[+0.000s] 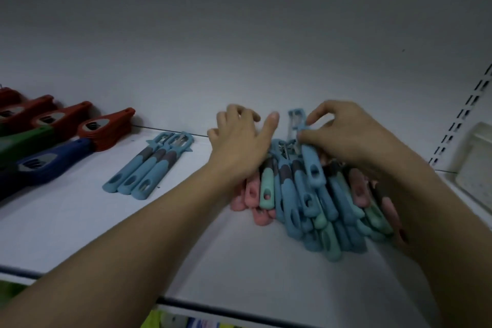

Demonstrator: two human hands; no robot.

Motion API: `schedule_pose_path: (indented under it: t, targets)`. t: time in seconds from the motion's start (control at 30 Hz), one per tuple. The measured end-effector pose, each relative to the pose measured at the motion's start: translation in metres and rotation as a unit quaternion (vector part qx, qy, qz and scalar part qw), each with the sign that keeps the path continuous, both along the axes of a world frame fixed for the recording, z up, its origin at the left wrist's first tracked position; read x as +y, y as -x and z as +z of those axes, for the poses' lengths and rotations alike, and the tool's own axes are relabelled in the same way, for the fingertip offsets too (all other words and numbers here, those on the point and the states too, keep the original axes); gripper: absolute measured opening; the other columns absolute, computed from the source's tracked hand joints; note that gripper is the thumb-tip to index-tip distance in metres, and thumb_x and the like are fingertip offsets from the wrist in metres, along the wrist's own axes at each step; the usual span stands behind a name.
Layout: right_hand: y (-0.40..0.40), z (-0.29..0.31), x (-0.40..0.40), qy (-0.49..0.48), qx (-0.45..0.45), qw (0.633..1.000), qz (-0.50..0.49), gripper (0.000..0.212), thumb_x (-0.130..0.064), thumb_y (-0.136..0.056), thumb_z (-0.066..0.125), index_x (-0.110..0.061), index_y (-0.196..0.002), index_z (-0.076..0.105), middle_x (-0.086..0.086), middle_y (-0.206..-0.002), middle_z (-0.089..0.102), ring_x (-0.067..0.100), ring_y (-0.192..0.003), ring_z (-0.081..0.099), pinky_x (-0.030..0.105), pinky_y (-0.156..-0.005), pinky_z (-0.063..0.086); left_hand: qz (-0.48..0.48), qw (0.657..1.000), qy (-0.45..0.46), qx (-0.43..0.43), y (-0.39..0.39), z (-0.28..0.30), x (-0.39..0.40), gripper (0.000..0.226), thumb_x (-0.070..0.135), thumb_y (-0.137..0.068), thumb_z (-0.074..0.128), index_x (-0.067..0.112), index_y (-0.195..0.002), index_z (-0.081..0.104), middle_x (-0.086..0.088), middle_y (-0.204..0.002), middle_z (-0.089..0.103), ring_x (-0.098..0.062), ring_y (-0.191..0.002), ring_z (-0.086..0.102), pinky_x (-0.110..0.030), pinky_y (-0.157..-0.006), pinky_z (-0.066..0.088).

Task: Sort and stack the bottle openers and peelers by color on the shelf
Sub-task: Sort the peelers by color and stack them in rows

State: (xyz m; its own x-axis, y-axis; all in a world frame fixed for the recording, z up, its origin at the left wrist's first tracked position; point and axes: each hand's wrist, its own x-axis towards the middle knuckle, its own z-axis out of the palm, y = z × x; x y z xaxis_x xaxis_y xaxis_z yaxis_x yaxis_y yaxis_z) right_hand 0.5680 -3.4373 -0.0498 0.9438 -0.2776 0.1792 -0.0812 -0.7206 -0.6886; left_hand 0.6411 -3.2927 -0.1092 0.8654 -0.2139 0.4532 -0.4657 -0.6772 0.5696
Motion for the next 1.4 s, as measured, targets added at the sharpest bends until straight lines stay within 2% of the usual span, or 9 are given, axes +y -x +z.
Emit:
schedule_pose_path:
  t: [0.13, 0.23, 0.4, 0.6, 0.77, 0.9, 1.0, 1.2, 1.4]
  targets:
    - [0.001, 0.008, -0.002, -0.201, -0.129, 0.97, 0.032, 0.024, -0.02, -0.087, 0.074, -0.007, -0.104, 0.064, 0.009, -0.077, 0.071, 0.012, -0.052, 0.062, 0.023, -0.052, 0.053, -0.135, 0.974, 0.18, 0.032, 0.01, 0.019, 0.019, 0.046, 0.054, -0.1, 0.036, 0.021, -0.108, 0.067, 0.008, -0.115, 0.058, -0.006, -0.108, 0.051, -0.026, -0.09, 0.042]
    - [0.002, 0.002, 0.014, -0.234, -0.151, 0.958, 0.062, 0.021, -0.018, -0.089, 0.071, -0.007, -0.105, 0.062, 0.005, -0.079, 0.071, 0.006, -0.051, 0.063, 0.016, -0.05, 0.049, -0.263, 0.919, 0.258, 0.14, 0.023, 0.021, 0.016, 0.043, 0.054, -0.091, 0.049, 0.019, -0.107, 0.069, 0.005, -0.097, 0.071, -0.005, -0.082, 0.063, -0.02, -0.073, 0.049]
    - [-0.003, -0.009, 0.022, -0.211, -0.162, 0.96, 0.084, 0.01, -0.006, -0.098, 0.055, -0.008, -0.095, 0.065, 0.008, -0.087, 0.062, 0.008, -0.053, 0.063, 0.022, -0.061, 0.056, -0.303, 0.874, 0.3, 0.233, 0.015, 0.027, 0.027, 0.026, 0.018, -0.098, 0.058, 0.006, -0.122, 0.059, -0.005, -0.079, 0.071, -0.014, -0.054, 0.054, -0.023, -0.05, 0.043]
    - [0.009, 0.0, 0.018, 0.028, -0.006, 0.996, 0.085, 0.015, -0.025, -0.094, 0.061, -0.015, -0.083, 0.061, 0.003, -0.059, 0.065, 0.014, -0.042, 0.055, 0.028, -0.048, 0.042, -0.179, 0.912, 0.312, 0.196, 0.007, 0.03, 0.034, 0.027, 0.009, -0.096, 0.047, 0.011, -0.121, 0.058, 0.004, -0.065, 0.063, -0.013, -0.055, 0.056, -0.033, -0.061, 0.046]
    - [0.012, -0.008, 0.037, 0.251, 0.102, 0.96, 0.065, 0.031, -0.043, -0.083, 0.07, -0.018, -0.085, 0.051, -0.001, -0.086, 0.059, 0.012, -0.075, 0.056, 0.028, -0.057, 0.044, -0.19, 0.916, 0.284, 0.211, 0.007, 0.027, 0.032, 0.025, 0.011, -0.096, 0.046, 0.014, -0.121, 0.051, 0.004, -0.078, 0.069, -0.014, -0.064, 0.06, -0.035, -0.066, 0.049]
    - [0.012, -0.01, 0.043, 0.267, 0.078, 0.959, 0.048, 0.028, -0.035, -0.082, 0.071, -0.014, -0.09, 0.054, 0.003, -0.09, 0.058, 0.018, -0.078, 0.057, 0.031, -0.063, 0.048, -0.202, 0.928, 0.256, 0.18, 0.004, 0.025, 0.032, 0.026, 0.009, -0.098, 0.047, 0.011, -0.123, 0.05, 0.0, -0.078, 0.07, -0.02, -0.07, 0.061, -0.034, -0.066, 0.051]
    - [0.013, -0.004, 0.039, 0.196, 0.074, 0.977, 0.044, 0.024, -0.03, -0.083, 0.073, -0.013, -0.088, 0.057, 0.004, -0.079, 0.065, 0.015, -0.062, 0.063, 0.03, -0.053, 0.05, -0.198, 0.933, 0.255, 0.161, 0.004, 0.024, 0.031, 0.026, 0.01, -0.097, 0.048, 0.012, -0.123, 0.051, 0.004, -0.074, 0.069, -0.016, -0.065, 0.057, -0.032, -0.064, 0.046]
    - [0.009, 0.01, 0.016, -0.204, -0.07, 0.975, 0.055, 0.009, -0.007, -0.091, 0.065, -0.001, -0.091, 0.058, 0.011, -0.064, 0.068, 0.016, -0.045, 0.06, 0.022, -0.046, 0.053, -0.227, 0.909, 0.283, 0.204, 0.007, 0.026, 0.032, 0.025, 0.01, -0.1, 0.046, 0.01, -0.125, 0.047, -0.001, -0.079, 0.073, -0.029, -0.071, 0.065, -0.039, -0.063, 0.055]
    - [-0.004, -0.007, 0.02, -0.258, -0.151, 0.95, 0.089, 0.008, -0.008, -0.093, 0.064, -0.002, -0.095, 0.059, 0.013, -0.072, 0.069, 0.021, -0.057, 0.068, 0.031, -0.061, 0.061, -0.325, 0.842, 0.307, 0.3, 0.021, 0.024, 0.025, 0.028, 0.026, -0.104, 0.045, 0.013, -0.13, 0.047, -0.01, -0.083, 0.072, -0.026, -0.062, 0.067, -0.032, -0.056, 0.059]
